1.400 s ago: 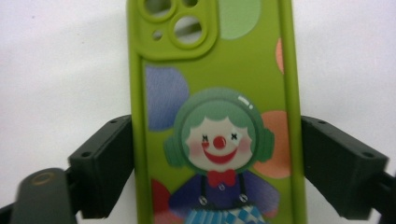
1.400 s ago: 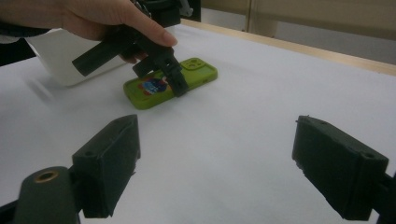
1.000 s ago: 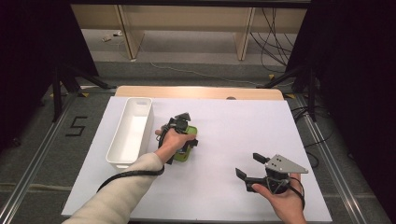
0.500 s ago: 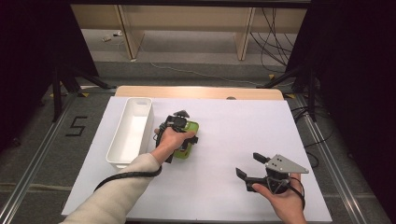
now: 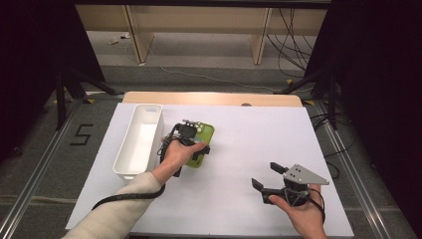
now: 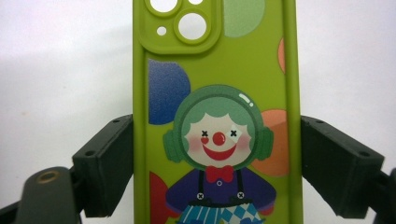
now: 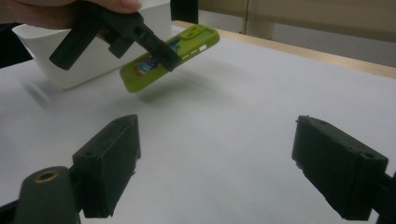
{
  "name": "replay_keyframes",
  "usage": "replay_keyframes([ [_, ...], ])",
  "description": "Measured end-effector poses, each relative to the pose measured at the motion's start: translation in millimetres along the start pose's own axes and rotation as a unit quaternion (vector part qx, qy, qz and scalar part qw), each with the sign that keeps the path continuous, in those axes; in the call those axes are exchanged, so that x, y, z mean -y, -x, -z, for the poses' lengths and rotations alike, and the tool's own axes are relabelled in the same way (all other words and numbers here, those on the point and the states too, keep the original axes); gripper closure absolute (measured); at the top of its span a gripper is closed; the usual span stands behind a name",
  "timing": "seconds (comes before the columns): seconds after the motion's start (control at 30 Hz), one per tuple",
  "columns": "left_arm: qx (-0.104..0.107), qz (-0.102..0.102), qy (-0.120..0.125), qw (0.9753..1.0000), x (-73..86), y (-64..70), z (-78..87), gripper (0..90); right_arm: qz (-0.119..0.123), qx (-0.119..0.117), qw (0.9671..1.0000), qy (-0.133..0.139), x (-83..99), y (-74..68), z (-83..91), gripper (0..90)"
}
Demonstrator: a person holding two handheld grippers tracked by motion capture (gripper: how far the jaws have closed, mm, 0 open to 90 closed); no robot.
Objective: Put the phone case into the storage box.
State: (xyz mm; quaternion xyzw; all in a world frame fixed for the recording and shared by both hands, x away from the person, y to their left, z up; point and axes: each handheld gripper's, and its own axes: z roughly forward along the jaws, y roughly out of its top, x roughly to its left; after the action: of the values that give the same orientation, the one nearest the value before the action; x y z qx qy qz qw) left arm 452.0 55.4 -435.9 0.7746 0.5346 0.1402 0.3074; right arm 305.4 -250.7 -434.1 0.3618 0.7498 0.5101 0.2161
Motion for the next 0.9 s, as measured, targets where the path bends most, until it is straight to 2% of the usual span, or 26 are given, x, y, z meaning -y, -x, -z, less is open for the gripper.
replay_keyframes([
  [0.17,0.003,-0.018,0.043,0.9989,6.5,0.0,9.9,16.1,0.0,0.002,1.0,0.002,-0.5,0.6,-0.1,16.4],
  [0.3,0.01,-0.032,0.072,0.9969,12.7,-0.6,16.3,16.1,-0.001,0.005,1.0,0.005,-1.7,1.6,-0.7,16.5],
  [0.57,0.022,-0.058,0.121,0.9908,23.7,-0.5,27.1,16.1,-0.003,0.008,0.9999,0.008,-4.7,2.5,-2.5,16.6],
  [0.73,0.032,-0.07,0.142,0.9869,28.7,-0.5,33.7,16.1,-0.006,0.01,0.9998,0.013,-6.3,3.6,-4.6,16.8],
  [0.9,0.034,-0.081,0.146,0.9854,32.8,-0.3,40.3,16.1,-0.012,0.01,0.9996,0.022,-10.1,5.4,-7.9,16.9],
])
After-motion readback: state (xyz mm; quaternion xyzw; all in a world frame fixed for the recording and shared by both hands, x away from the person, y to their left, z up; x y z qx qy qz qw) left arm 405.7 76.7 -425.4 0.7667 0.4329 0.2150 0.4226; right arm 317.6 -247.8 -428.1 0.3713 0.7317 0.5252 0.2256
